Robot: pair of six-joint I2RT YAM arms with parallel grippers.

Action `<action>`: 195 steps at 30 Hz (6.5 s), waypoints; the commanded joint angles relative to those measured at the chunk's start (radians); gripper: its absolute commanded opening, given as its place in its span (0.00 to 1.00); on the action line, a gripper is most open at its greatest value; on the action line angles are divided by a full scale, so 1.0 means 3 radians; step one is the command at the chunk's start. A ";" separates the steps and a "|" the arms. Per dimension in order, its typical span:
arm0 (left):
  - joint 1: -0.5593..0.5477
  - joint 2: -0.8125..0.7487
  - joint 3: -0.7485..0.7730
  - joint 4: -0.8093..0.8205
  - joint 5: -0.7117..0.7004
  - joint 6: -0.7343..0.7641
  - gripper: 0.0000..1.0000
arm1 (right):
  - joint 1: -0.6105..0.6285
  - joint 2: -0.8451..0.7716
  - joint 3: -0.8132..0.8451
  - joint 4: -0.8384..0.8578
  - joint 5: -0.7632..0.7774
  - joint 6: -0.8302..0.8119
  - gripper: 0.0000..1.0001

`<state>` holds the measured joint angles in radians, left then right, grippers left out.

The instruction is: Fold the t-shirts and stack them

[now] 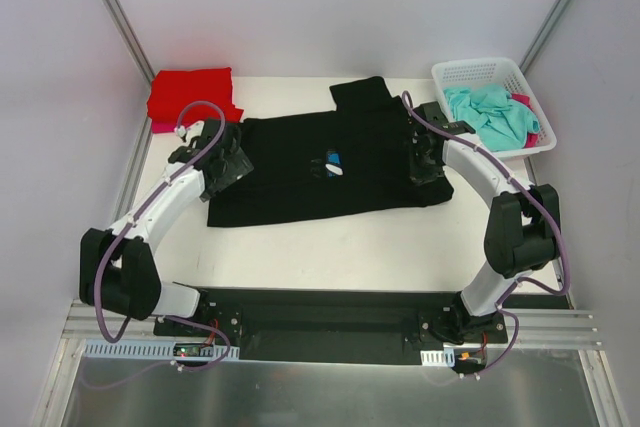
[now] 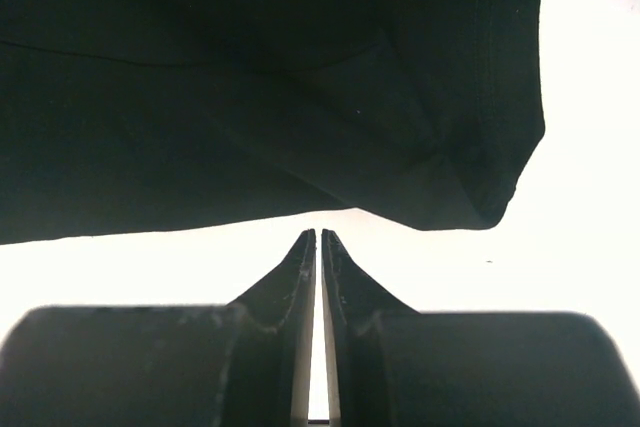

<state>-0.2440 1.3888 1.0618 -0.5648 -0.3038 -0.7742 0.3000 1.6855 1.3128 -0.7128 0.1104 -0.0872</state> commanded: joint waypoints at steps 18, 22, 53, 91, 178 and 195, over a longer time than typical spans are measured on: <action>0.0245 0.0443 -0.0272 0.0006 -0.0025 -0.0155 0.07 | 0.0048 -0.0198 -0.0035 -0.0032 0.0067 -0.0052 0.08; 0.0373 0.0555 -0.0196 0.0077 -0.0051 -0.0063 0.07 | 0.0048 -0.0168 -0.0030 -0.0022 0.0056 -0.0047 0.08; 0.0553 0.1068 0.0577 0.0124 0.0292 0.0229 0.19 | 0.0043 -0.0168 0.0001 0.0059 -0.0020 0.0024 0.08; -0.0051 0.0249 -0.0150 -0.0229 0.0118 0.0218 0.73 | -0.0320 0.0303 0.0052 -0.0135 0.0021 0.0147 0.04; 0.0532 -0.0410 -0.1422 0.0016 0.0419 -0.0063 0.70 | -0.0642 -0.0259 -0.1231 -0.0084 0.0153 0.0884 0.01; 0.0517 -0.0845 -0.1785 0.0006 0.0685 -0.0099 0.70 | -0.0162 -0.0832 -0.1783 -0.0038 0.0194 0.1231 0.01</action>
<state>-0.0902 1.1580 0.5552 -0.5301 -0.1326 -0.7959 0.2302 1.4963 0.8169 -0.6930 0.1577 0.2325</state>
